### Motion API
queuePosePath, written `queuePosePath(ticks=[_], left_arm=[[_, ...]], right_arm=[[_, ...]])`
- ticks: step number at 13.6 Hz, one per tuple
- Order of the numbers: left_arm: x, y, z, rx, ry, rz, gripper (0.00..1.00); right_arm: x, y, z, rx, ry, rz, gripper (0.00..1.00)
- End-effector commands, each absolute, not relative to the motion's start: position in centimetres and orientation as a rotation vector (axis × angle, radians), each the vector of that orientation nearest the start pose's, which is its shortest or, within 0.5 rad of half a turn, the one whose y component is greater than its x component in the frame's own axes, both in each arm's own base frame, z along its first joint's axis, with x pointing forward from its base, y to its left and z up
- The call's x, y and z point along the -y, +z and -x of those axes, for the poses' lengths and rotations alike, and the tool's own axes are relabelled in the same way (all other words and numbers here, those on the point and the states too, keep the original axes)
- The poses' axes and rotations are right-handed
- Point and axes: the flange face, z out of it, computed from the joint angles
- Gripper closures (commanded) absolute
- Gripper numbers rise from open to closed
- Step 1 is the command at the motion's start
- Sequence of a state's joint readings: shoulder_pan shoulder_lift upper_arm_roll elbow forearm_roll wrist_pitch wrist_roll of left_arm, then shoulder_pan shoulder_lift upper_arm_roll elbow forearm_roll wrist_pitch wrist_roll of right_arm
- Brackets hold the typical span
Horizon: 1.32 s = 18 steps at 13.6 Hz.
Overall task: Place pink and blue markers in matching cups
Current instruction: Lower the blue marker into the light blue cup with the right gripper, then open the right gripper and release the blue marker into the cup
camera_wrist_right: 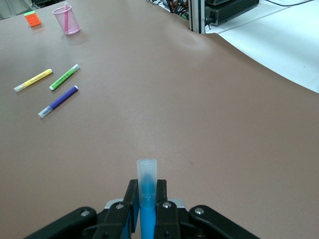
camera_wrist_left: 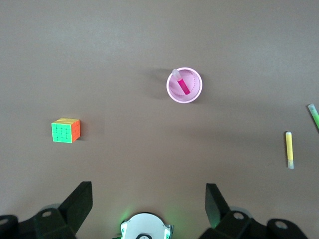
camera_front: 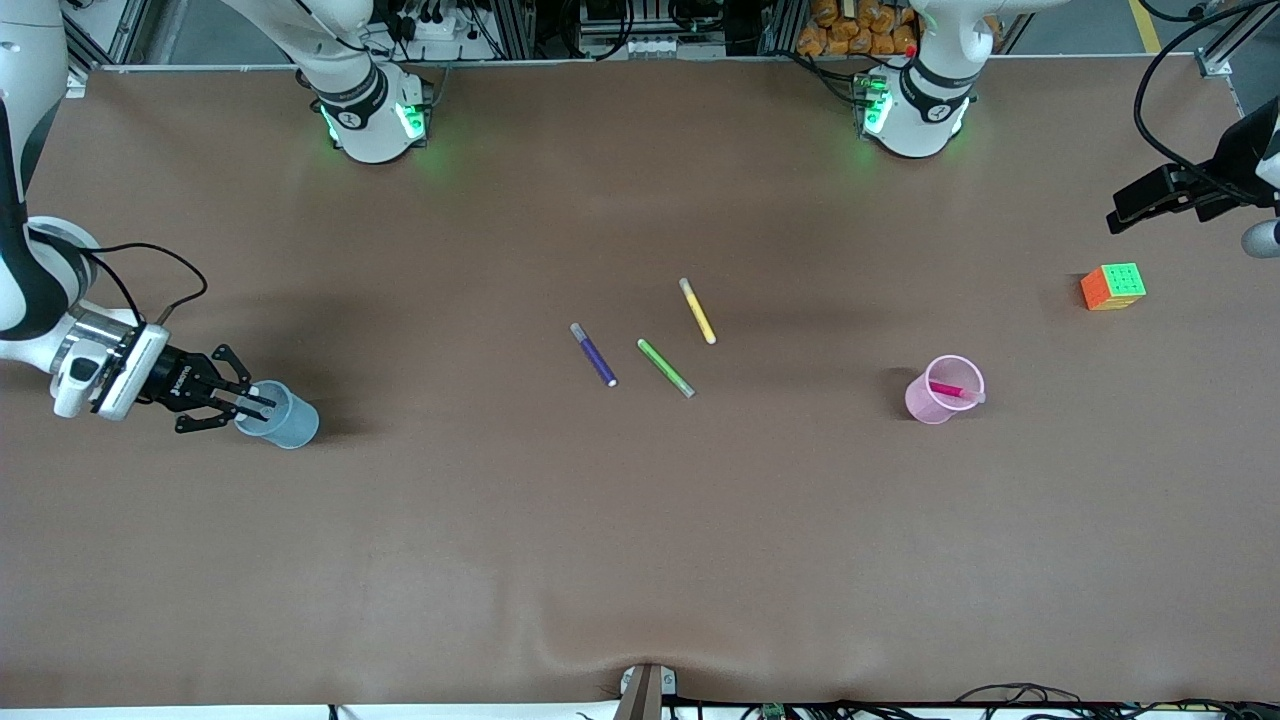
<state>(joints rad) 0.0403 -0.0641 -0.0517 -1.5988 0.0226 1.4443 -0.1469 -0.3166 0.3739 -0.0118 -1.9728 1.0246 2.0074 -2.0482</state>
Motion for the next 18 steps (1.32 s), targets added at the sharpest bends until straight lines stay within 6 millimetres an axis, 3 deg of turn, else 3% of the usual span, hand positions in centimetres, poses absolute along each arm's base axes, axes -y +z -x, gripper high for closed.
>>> queuePosePath(ticks=[1,2,3,5,10,15,18], left_arm=[[0.5,63.8,-51.3,0.191,0.15,3.115,0.0],[0.5,63.8,-51.3,0.186,0.15,3.115,0.0],[0.6,63.8,-51.3,0.183,0.15,3.115,0.0],[1.1,63.8,-51.3,0.169,0.145,3.115,0.0],[1.8,63.5,-51.6,0.147,0.144,3.115,0.0],[1.6,63.8,-51.4,0.155,0.137,3.115,0.0],[1.5,63.8,-51.4,0.157,0.14,3.115,0.0]], right_arm=[[14.9,27.0,-57.7,1.24,-0.891,2.044,1.0],[15.2,26.8,-57.6,1.252,-0.899,2.041,0.99],[15.3,26.8,-57.6,1.265,-0.906,2.038,0.84],[15.3,26.8,-57.6,1.263,-0.905,2.041,0.0],[14.7,27.4,-57.9,1.219,-0.885,2.065,0.0],[13.9,31.4,-59.4,1.116,-0.835,2.163,0.0],[12.7,36.0,-59.6,1.062,-0.717,2.294,0.0]])
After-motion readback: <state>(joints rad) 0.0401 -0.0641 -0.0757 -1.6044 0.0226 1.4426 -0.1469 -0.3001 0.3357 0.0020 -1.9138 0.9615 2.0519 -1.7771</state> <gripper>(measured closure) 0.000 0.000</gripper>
